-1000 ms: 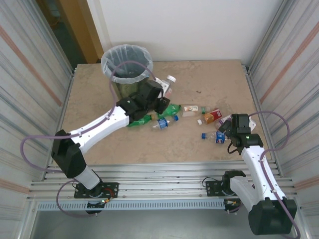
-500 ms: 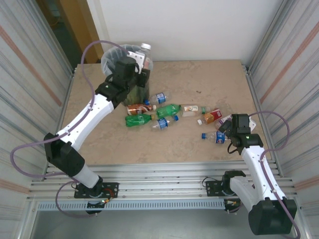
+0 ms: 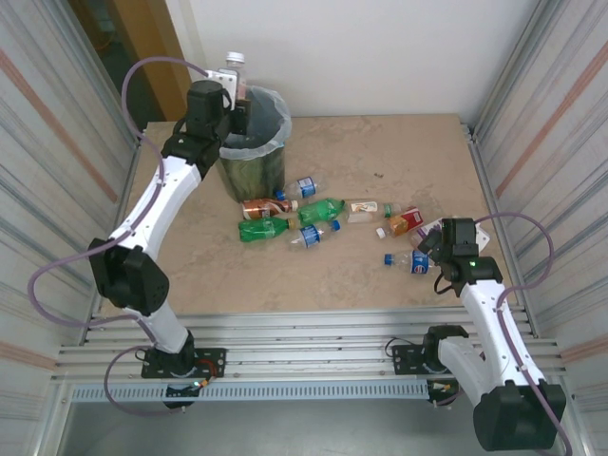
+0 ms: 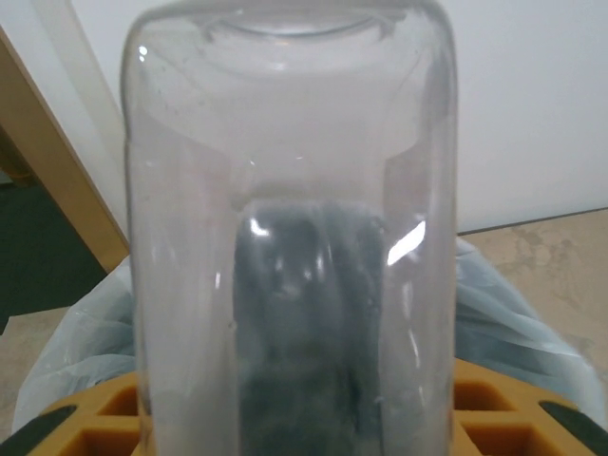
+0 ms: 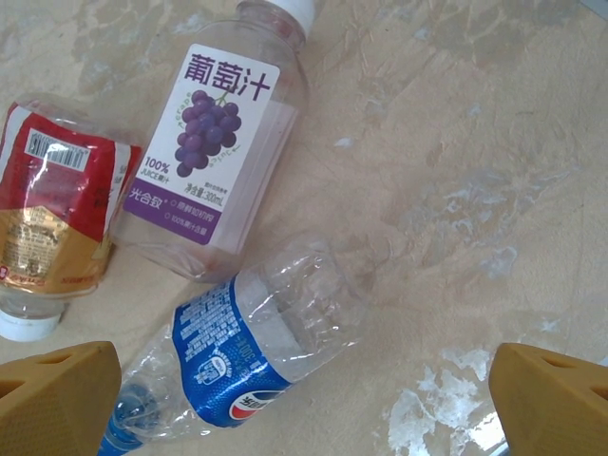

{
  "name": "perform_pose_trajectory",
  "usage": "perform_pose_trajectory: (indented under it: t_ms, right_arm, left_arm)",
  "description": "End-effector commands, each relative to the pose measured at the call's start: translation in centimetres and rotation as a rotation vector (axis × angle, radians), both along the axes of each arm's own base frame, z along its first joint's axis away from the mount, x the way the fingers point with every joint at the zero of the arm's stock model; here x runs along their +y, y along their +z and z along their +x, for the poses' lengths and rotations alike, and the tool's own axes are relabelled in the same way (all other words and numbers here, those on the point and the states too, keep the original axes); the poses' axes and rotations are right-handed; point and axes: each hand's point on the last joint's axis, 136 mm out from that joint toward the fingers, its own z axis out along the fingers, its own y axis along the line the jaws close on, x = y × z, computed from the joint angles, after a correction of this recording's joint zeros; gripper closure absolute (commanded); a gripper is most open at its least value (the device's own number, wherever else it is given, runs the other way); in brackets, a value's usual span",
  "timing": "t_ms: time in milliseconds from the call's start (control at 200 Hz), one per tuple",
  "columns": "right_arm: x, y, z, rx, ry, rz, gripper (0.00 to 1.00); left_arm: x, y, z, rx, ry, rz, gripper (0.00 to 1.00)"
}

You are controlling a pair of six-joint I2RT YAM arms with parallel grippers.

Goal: Put the plastic bottles in the bin

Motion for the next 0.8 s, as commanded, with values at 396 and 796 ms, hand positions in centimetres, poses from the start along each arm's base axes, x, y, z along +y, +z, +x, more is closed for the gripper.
perform_pose_trajectory:
  t_ms: [396, 796]
  right_arm:
    - [-0.3, 0.8, -0.7, -0.016, -0.023, -0.011, 0.02]
    - [-0.4, 1.3, -0.4, -0.03, -0.018, -0.025, 0.02]
  left_arm:
    - [0.7, -3.6, 4.8, 0.09, -0.031, -0.004, 0.67]
    - [0.4, -7.5, 5.4, 0.168, -0.028, -0.021, 0.63]
